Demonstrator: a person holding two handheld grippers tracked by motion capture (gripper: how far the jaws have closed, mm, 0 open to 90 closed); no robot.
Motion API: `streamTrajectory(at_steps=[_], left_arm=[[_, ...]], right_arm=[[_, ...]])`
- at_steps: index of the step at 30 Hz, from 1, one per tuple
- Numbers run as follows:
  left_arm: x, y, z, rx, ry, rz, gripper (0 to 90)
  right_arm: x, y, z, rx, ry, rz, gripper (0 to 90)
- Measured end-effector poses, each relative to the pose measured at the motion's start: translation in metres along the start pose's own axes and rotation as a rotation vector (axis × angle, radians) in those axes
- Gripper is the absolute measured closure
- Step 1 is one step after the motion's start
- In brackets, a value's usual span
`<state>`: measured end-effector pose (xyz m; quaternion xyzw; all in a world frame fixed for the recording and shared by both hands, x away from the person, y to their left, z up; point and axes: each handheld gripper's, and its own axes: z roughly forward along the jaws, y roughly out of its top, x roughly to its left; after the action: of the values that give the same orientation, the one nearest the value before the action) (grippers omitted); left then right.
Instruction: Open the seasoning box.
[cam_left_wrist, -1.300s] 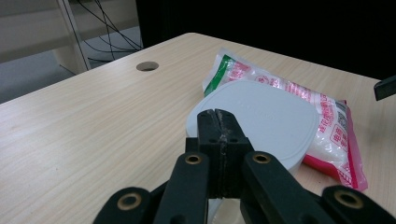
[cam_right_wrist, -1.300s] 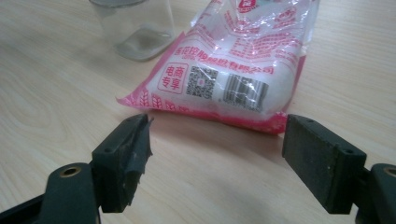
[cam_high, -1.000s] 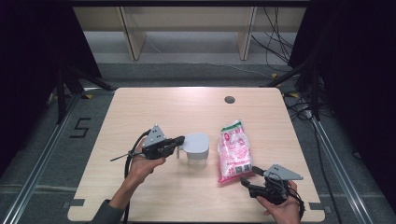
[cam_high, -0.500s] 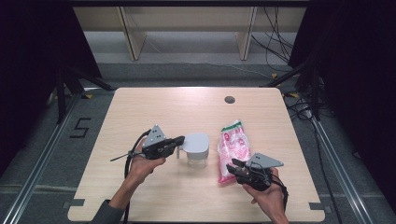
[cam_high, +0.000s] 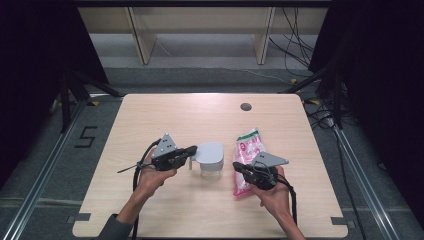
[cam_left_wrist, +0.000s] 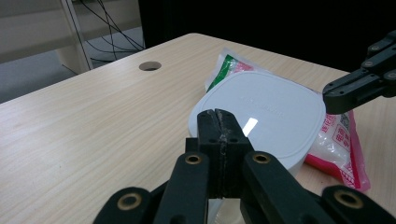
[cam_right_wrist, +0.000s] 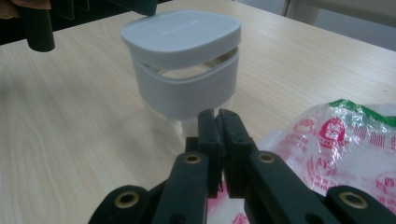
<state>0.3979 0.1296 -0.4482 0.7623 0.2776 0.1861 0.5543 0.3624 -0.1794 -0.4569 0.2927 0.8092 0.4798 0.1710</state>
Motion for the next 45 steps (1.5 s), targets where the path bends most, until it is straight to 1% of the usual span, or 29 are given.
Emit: streamTrajectory(at_steps=[4, 5, 6, 8, 9, 10, 12, 13, 14, 15, 16, 19, 21, 22, 24, 26, 28, 30, 31, 32, 34, 36, 37, 39, 40, 41, 43, 44, 45], left_arm=[[0.000, 0.000, 0.000, 0.000, 0.002, 0.001, 89.2], [0.000, 0.000, 0.000, 0.000, 0.001, 0.000, 89.2], [0.000, 0.000, 0.000, -0.001, 0.000, 0.000, 89.2], [0.000, 0.000, 0.000, 0.000, 0.002, 0.001, 89.2], [0.000, 0.000, 0.000, 0.002, 0.003, 0.005, 89.2], [0.000, 0.000, 0.000, 0.002, 0.002, 0.002, 89.3], [0.001, -0.001, 0.000, 0.000, 0.000, -0.006, 89.2], [0.001, -0.001, 0.000, -0.001, -0.003, -0.008, 89.3], [0.002, 0.000, 0.000, -0.001, -0.005, 0.014, 89.3], [0.000, -0.001, 0.000, 0.000, 0.000, -0.005, 89.3], [0.000, -0.001, 0.000, 0.000, 0.000, -0.005, 89.3], [0.001, -0.001, 0.000, 0.000, -0.001, 0.000, 89.3], [0.000, -0.001, 0.000, 0.001, 0.002, -0.003, 89.2], [0.000, -0.001, 0.000, 0.000, 0.002, -0.005, 89.2], [0.001, -0.001, 0.000, 0.000, 0.002, -0.008, 89.3], [0.001, -0.001, -0.001, -0.003, -0.003, -0.009, 89.2], [0.002, -0.001, 0.000, -0.003, -0.012, -0.015, 89.2], [0.002, -0.002, 0.000, -0.004, -0.011, -0.024, 89.2], [0.002, -0.002, -0.001, -0.004, -0.007, -0.027, 87.6], [0.002, -0.002, -0.001, -0.004, -0.007, -0.027, 87.0], [0.004, -0.002, -0.001, -0.004, -0.006, -0.021, 86.2], [0.005, -0.003, -0.002, -0.005, -0.006, -0.030, 85.0], [0.005, -0.003, -0.002, -0.016, -0.010, -0.040, 83.7], [0.006, -0.002, -0.004, -0.012, -0.004, -0.032, 83.4], [0.006, -0.002, -0.004, -0.020, -0.005, -0.043, 81.8], [0.006, -0.001, -0.006, -0.019, -0.002, -0.039, 81.8], [0.006, -0.001, -0.008, -0.025, 0.000, -0.043, 80.5], [0.006, -0.001, -0.009, -0.033, -0.008, -0.047, 78.8], [0.007, -0.001, -0.011, -0.028, 0.000, -0.045, 77.4]], right_arm=[[0.000, 0.004, 0.005, 0.010, 0.005, -0.006, 90.0], [0.000, 0.005, 0.006, 0.009, -0.009, -0.004, 90.0], [0.000, 0.006, 0.009, 0.004, -0.008, -0.016, 90.0], [0.002, 0.010, 0.012, 0.012, -0.003, -0.007, 90.0], [0.001, 0.011, 0.013, -0.001, -0.010, -0.024, 90.0], [0.003, 0.012, 0.015, 0.005, 0.000, -0.002, 90.0], [0.004, 0.014, 0.017, 0.014, 0.003, -0.012, 90.0], [0.003, 0.015, 0.018, 0.011, 0.001, -0.038, 90.0], [0.004, 0.016, 0.019, 0.010, 0.012, -0.031, 90.0], [0.007, 0.016, 0.018, 0.019, 0.007, 0.007, 90.0], [0.004, 0.018, 0.019, 0.010, 0.013, -0.029, 90.0], [0.005, 0.021, 0.020, 0.017, 0.016, -0.028, 90.0], [0.005, 0.021, 0.022, 0.009, 0.020, -0.024, 90.0], [0.006, 0.022, 0.022, 0.012, 0.023, -0.038, 90.0], [0.006, 0.024, 0.022, 0.013, 0.014, -0.040, 90.0], [0.007, 0.025, 0.022, 0.008, 0.006, -0.026, 90.0], [0.008, 0.026, 0.022, 0.004, 0.001, -0.037, 90.0], [0.008, 0.028, 0.023, 0.002, 0.016, -0.053, 90.0], [0.010, 0.031, 0.023, 0.009, 0.002, -0.049, 90.0], [0.010, 0.032, 0.023, -0.011, -0.006, -0.067, 90.0], [0.010, 0.033, 0.023, -0.017, -0.005, -0.068, 90.0], [0.011, 0.036, 0.023, -0.008, 0.008, -0.083, 90.0], [0.011, 0.037, 0.023, -0.015, -0.003, -0.078, 90.0], [0.011, 0.038, 0.023, -0.011, -0.002, -0.081, 90.0], [0.012, 0.039, 0.024, -0.026, -0.006, -0.078, 90.0], [0.012, 0.039, 0.024, -0.026, -0.006, -0.078, 90.0], [0.013, 0.042, 0.024, -0.012, 0.009, -0.081, 90.0], [0.013, 0.043, 0.024, -0.007, 0.014, -0.076, 90.0], [0.013, 0.044, 0.025, -0.011, 0.026, -0.082, 90.0]])
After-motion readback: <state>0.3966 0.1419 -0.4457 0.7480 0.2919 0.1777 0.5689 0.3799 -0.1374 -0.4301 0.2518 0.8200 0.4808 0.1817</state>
